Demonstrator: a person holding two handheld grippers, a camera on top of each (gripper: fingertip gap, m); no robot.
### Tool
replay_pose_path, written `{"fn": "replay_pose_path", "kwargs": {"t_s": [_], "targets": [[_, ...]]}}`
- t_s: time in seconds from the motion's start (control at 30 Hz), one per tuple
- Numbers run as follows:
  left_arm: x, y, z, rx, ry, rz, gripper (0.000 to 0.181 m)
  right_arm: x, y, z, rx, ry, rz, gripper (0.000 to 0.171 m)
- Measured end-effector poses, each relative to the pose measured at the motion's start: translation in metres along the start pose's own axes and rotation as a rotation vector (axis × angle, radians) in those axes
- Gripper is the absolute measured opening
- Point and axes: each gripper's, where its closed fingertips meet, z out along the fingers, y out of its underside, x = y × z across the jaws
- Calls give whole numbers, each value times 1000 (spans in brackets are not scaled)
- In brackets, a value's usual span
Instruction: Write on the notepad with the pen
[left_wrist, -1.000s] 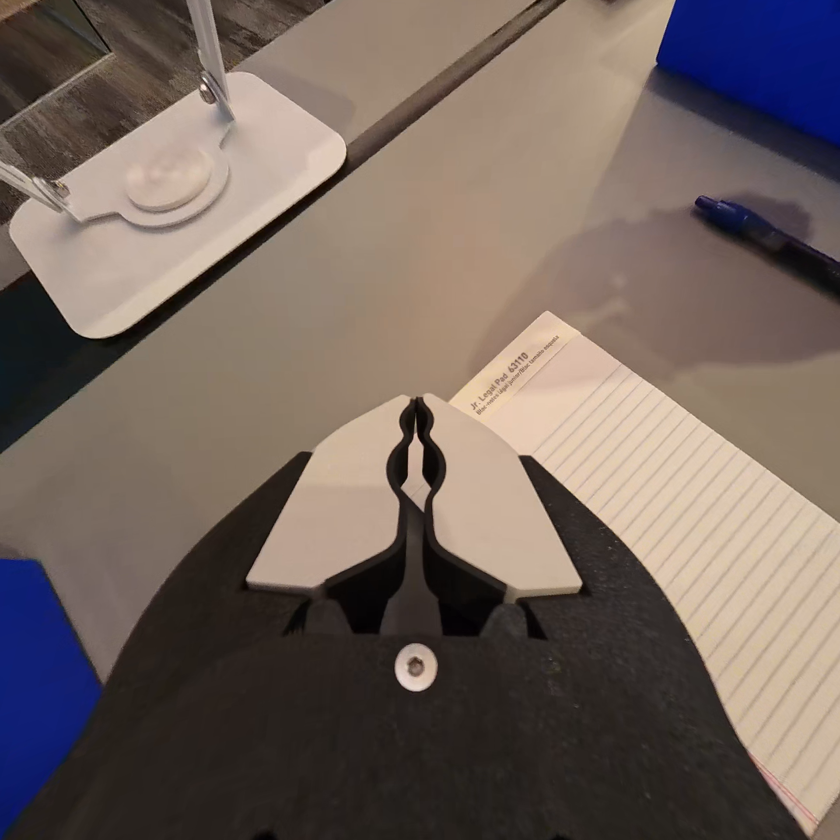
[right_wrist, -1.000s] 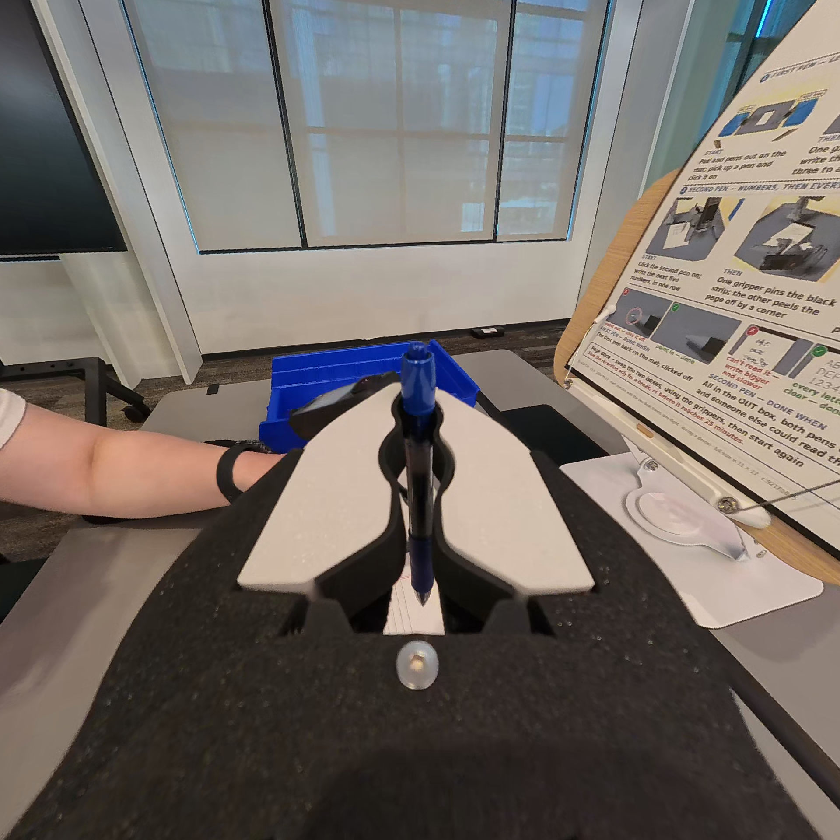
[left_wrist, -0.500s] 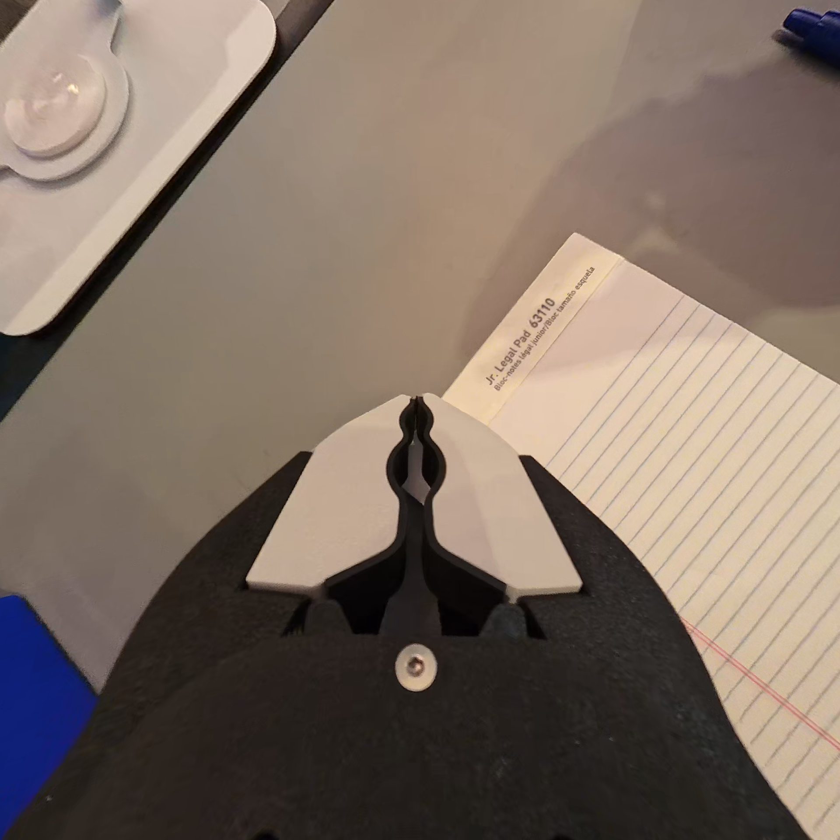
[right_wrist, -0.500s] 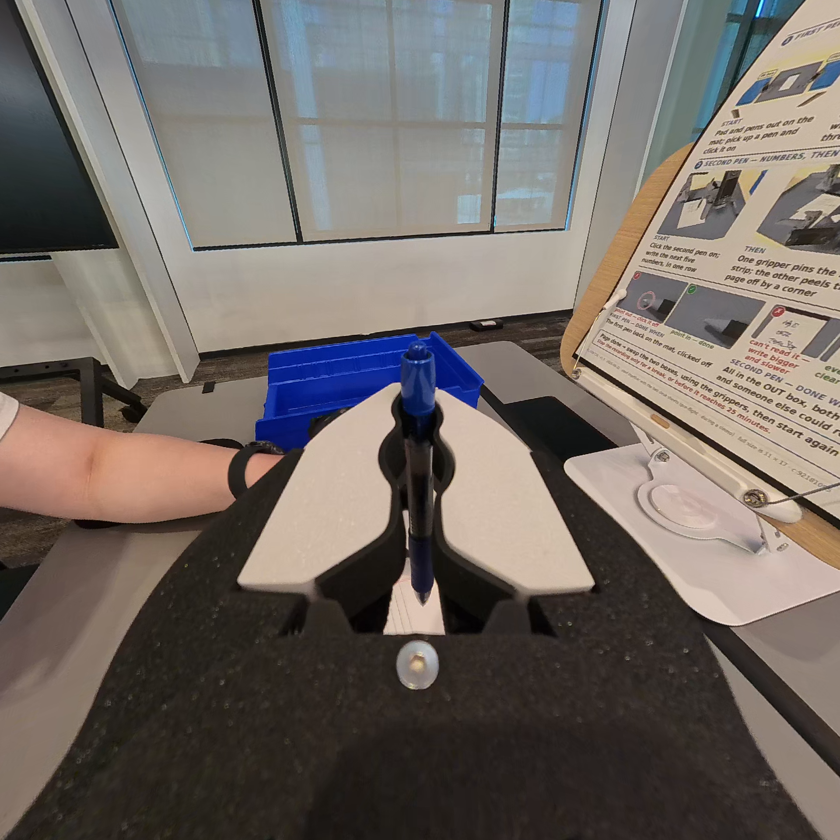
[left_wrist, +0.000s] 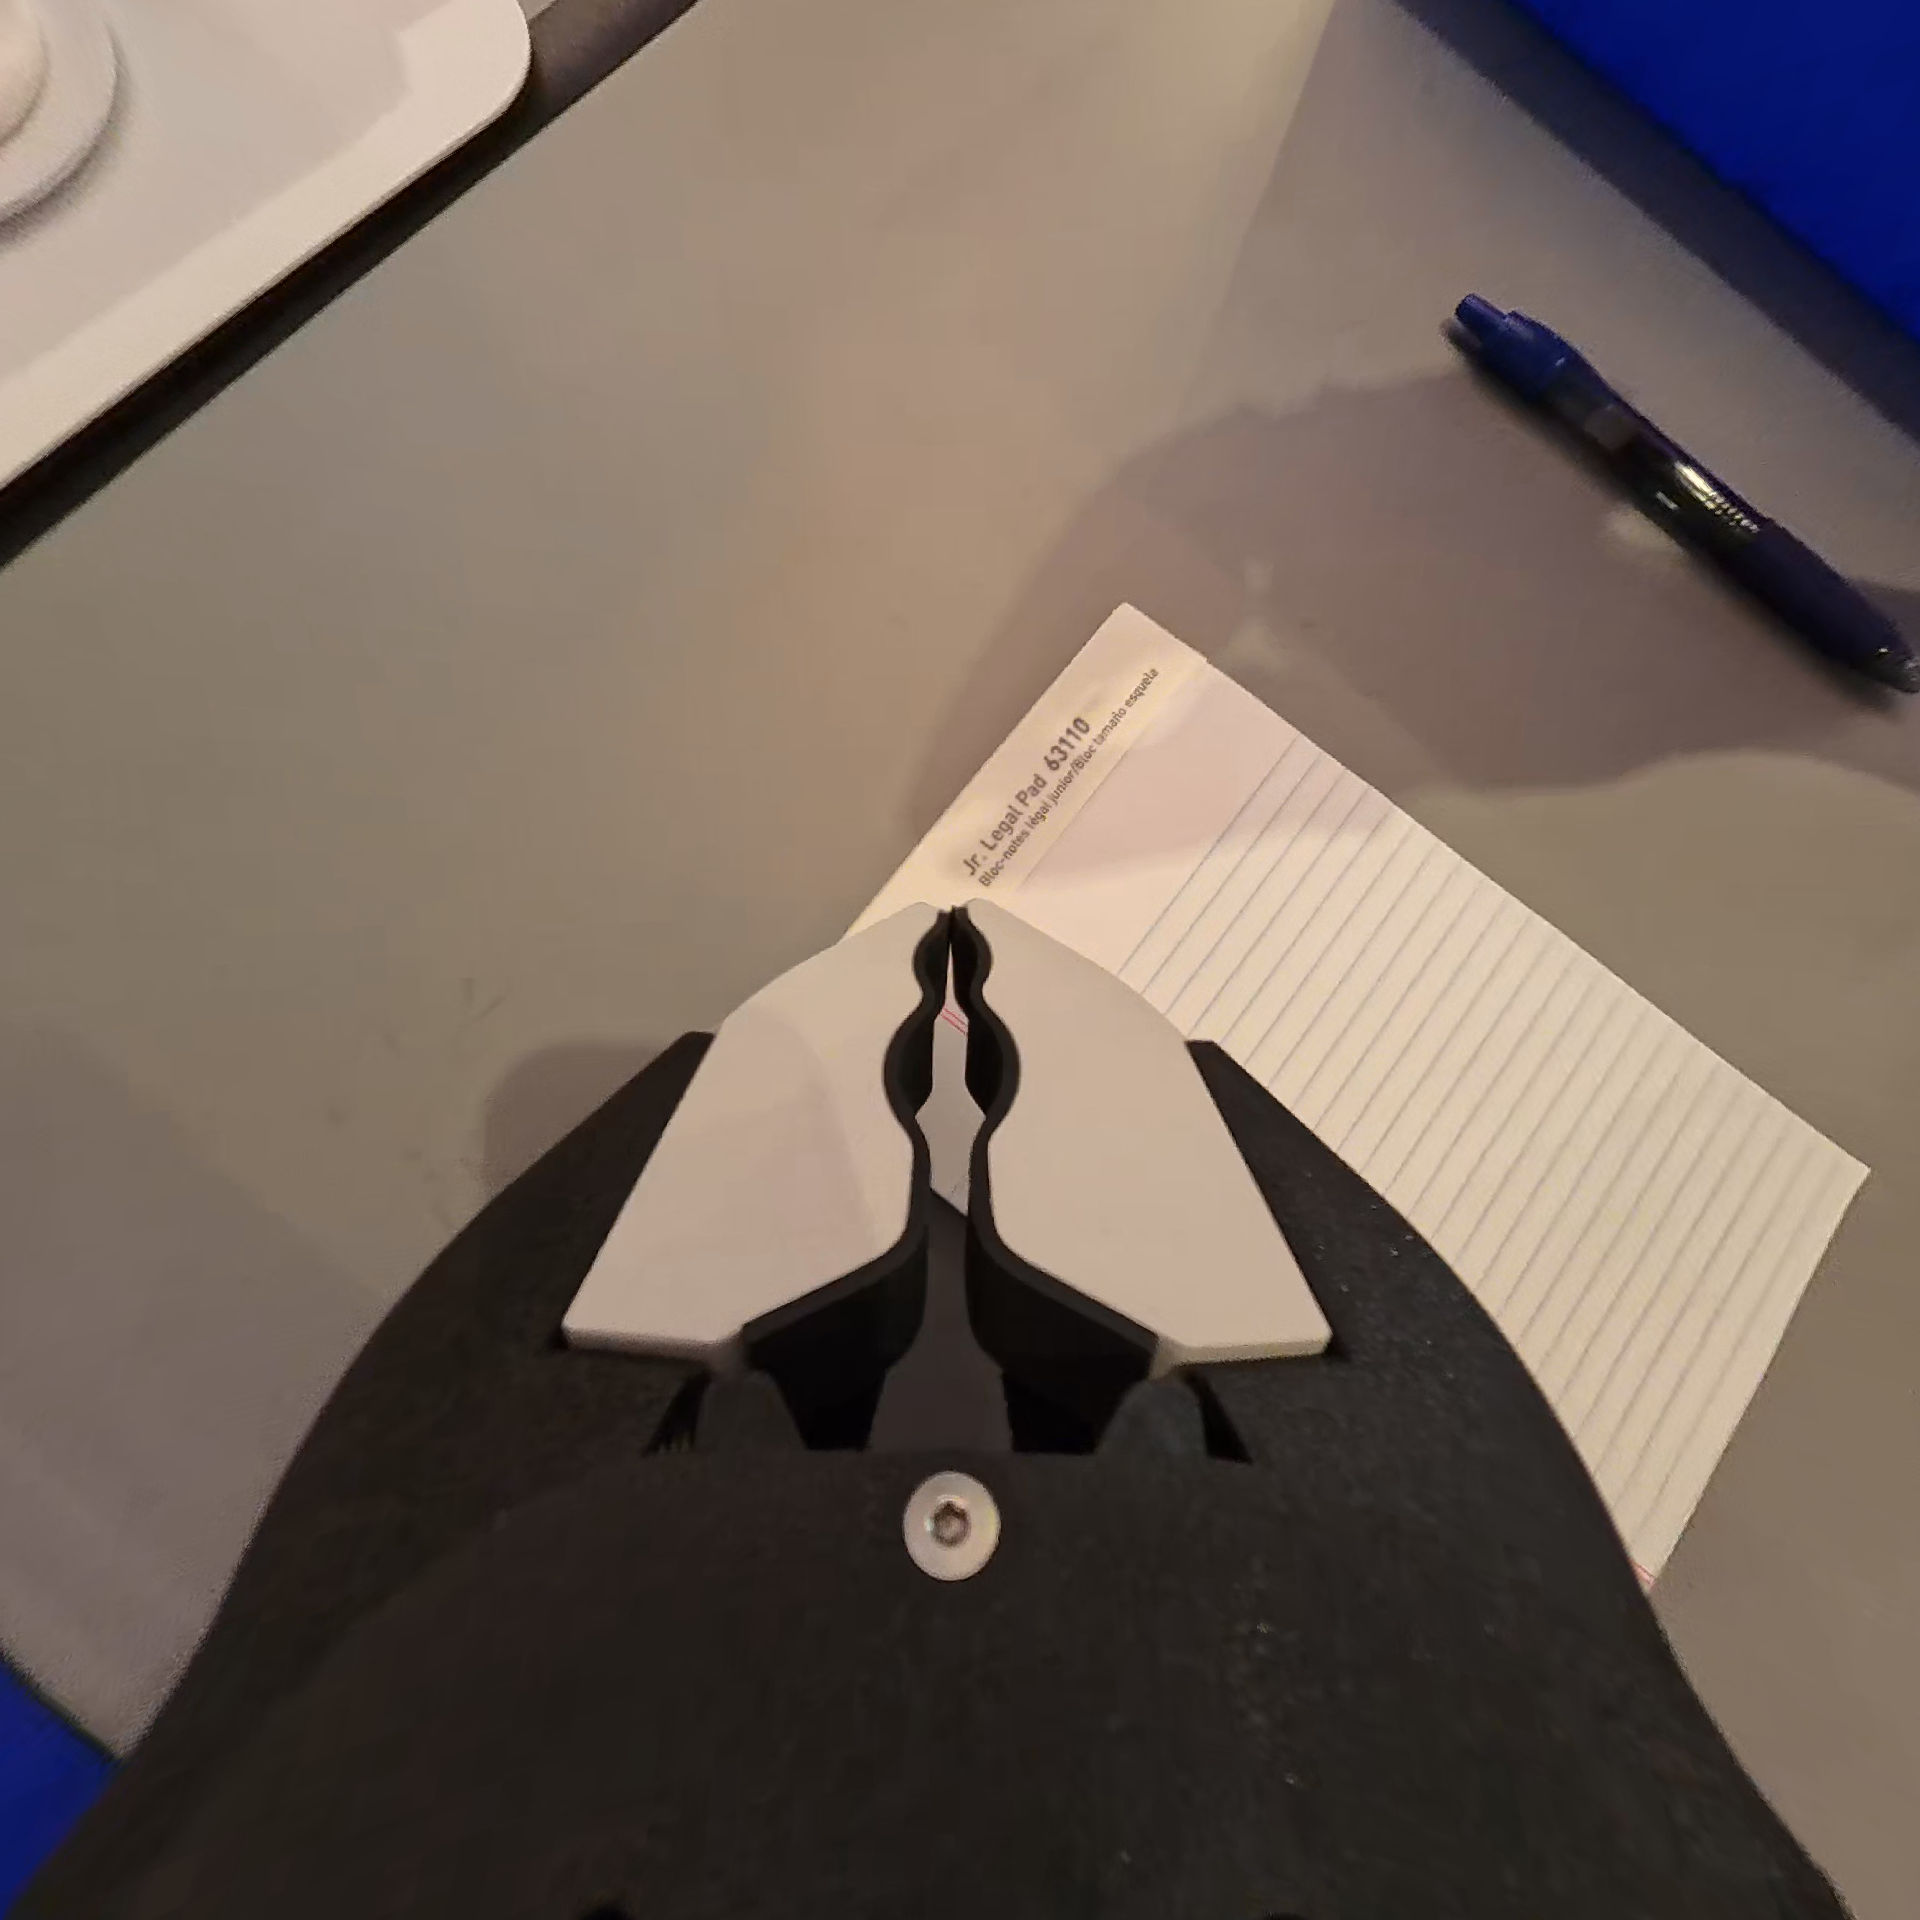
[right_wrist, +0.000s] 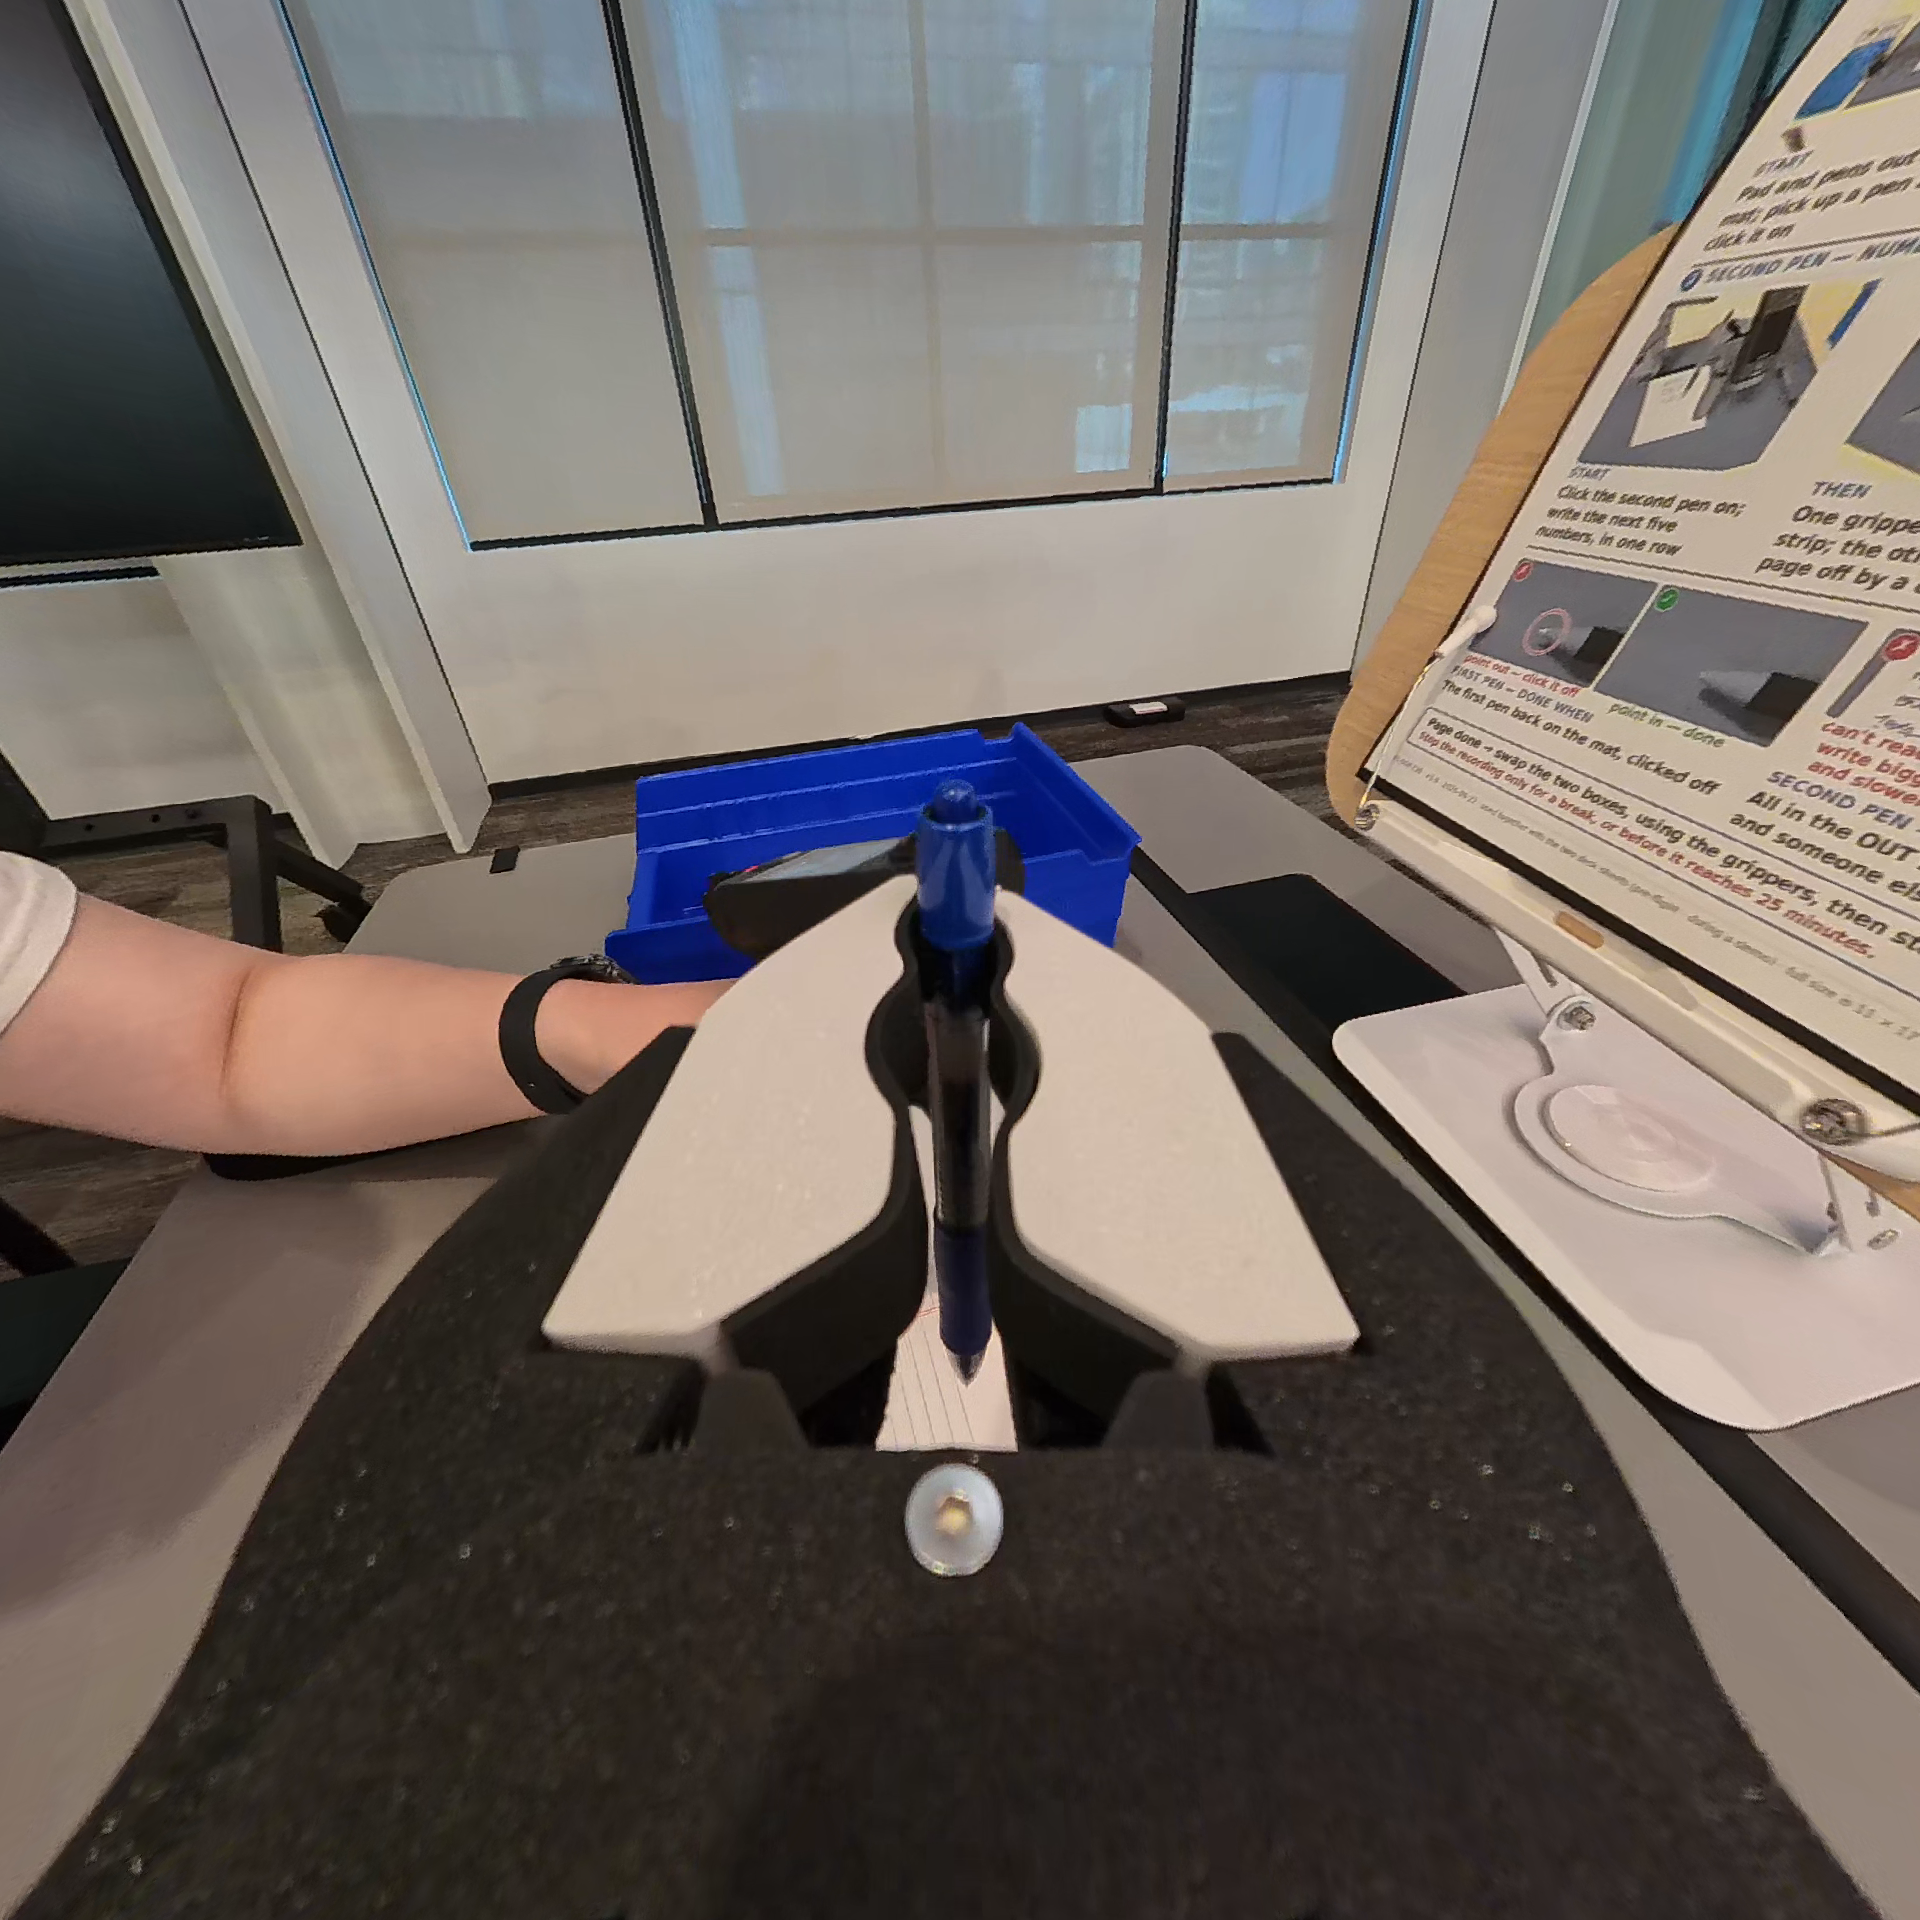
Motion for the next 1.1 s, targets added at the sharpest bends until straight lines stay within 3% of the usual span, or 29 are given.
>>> {"fn": "replay_pose_path", "kwargs": {"t_s": [0.37,0.77,1.1], "targets": [[-21,16,-1,-61,-56,27,0,-4,11,8,-31,-41,19,6],[-17,20,4,-35,4,0,0,-4,17,11,-36,-47,37,6],[-17,19,4,-25,17,-25,0,-13,54,36,155,-72,103,6]]}}
